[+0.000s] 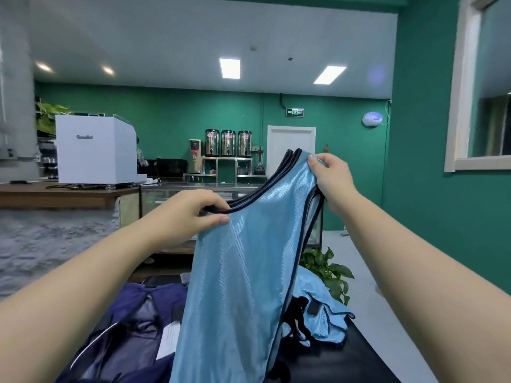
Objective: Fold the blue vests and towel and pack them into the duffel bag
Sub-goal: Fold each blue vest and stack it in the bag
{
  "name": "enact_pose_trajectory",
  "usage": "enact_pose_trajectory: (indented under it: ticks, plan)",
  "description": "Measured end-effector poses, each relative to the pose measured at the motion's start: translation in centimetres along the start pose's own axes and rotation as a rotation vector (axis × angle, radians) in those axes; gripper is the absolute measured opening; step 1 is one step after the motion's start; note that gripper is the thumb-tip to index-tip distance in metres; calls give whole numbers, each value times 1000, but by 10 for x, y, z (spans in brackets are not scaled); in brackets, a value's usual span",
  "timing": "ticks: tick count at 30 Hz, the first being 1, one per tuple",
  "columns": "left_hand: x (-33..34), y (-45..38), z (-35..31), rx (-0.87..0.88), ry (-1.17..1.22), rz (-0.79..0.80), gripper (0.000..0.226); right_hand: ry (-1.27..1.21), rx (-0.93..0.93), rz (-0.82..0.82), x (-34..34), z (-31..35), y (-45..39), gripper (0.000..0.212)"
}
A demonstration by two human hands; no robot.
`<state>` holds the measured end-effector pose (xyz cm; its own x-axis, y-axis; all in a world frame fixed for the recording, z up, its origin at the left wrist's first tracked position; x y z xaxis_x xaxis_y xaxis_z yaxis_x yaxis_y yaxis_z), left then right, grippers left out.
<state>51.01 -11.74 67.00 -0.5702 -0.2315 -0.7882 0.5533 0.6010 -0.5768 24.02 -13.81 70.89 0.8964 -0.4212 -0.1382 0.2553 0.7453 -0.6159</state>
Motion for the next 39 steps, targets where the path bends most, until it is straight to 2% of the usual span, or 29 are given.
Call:
enact_pose_trajectory:
  ticks: [5,9,14,19,24,29,35,39]
  plan:
    - [10,11,-5,-31,102,-24,26,17,23,18,-9,2,9,21]
    - [36,15,7,-83,168,3,25,59,56,32,-5,-20,13,20]
    - [93,19,49,-194,293,93,28,149,121,87,13,-81,11,17]
    - [160,23,102,-320,357,211,37,273,194,161,42,-151,-2,23]
    - [215,21,157,-435,310,249,48,282,230,222,81,-207,-17,18]
    - [261,21,203,-585,314,154,48,277,266,232,112,-265,-33,15]
    - [321,22,237,-604,374,6,44,272,330,252,138,-334,-43,17]
    - [357,27,254,-601,445,-72,57,296,361,291,150,-375,-43,20]
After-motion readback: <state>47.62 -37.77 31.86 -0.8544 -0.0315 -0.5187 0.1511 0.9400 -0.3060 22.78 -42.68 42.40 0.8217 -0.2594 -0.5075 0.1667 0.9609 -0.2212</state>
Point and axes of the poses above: each hand's wrist, its own y-axis away from the middle knuckle, its own x-axis out of the palm, z = x × y, the point moved 3 cm from there along -y, towards the middle knuckle, and after that the axes turned 5 degrees about z, right-handed, at the moved point
